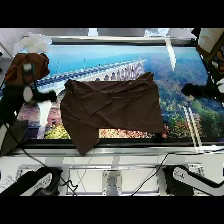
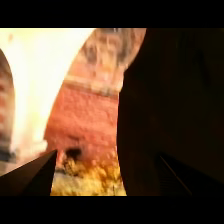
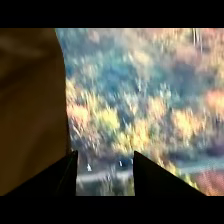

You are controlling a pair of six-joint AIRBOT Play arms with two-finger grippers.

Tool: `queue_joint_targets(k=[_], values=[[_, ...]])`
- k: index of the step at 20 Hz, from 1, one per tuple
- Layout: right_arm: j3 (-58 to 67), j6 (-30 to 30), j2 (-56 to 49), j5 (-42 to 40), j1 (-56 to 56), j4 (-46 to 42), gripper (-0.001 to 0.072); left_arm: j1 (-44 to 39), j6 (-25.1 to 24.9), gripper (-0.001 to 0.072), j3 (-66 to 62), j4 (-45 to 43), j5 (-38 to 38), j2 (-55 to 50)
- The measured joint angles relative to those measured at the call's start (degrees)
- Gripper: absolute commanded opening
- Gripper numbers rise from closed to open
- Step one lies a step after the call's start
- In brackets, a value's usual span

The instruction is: Fold the shirts.

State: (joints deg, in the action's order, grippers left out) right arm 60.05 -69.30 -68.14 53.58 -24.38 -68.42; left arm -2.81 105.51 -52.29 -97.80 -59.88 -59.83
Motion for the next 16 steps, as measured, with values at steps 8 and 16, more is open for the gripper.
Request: queue_joint_targets(k=[8, 16], values=[[-8.83, 0.48, 11.39, 2.58, -5.33, 0.13, 0.0388, 0.11, 6.91, 0.0544, 17.66, 14.93, -0.17, 4.22], [-9.66, 1.38, 14.67, 6.99, -8.81, -0.26, 0.0388, 0.28, 12.92, 0.0544, 24.15, 23.3, 13.99, 4.52]])
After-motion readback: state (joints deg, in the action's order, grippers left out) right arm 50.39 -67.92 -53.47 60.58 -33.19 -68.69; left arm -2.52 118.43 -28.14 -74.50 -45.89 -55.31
